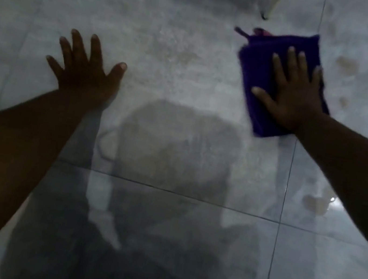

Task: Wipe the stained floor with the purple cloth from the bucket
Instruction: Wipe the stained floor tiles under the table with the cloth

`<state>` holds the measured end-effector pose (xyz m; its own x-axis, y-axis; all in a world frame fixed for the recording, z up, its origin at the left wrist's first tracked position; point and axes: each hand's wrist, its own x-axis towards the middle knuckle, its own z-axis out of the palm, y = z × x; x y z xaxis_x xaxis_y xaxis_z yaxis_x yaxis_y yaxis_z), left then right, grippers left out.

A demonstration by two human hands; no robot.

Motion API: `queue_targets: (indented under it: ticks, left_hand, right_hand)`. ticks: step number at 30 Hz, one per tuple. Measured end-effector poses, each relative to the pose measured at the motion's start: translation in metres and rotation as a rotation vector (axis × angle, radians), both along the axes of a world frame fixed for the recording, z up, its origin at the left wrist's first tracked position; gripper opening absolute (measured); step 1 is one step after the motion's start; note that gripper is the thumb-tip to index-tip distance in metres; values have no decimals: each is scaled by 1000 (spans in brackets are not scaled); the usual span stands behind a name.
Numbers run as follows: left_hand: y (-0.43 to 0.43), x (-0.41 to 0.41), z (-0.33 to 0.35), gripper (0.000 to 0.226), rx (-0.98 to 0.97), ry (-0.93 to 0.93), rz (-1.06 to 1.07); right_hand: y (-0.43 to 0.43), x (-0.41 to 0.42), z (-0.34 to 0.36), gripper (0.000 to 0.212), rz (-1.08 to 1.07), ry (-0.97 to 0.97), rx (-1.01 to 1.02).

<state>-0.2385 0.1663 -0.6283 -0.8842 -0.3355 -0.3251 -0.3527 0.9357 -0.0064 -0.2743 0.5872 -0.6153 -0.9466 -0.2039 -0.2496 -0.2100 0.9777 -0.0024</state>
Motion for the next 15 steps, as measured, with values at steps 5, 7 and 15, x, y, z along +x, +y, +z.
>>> queue_targets:
  ticks: [5,7,15]
  left_hand:
    - [84,26,0,75,121,162,-411]
    - [107,34,-6,74,148,161,-450]
    - [112,38,-16,80,23,146,-457]
  right_hand:
    - [-61,110,-7,93,452,-12,-44]
    - [-42,171,-3,89,594,-52,-85]
    - [154,112,0,89,334,-11,61]
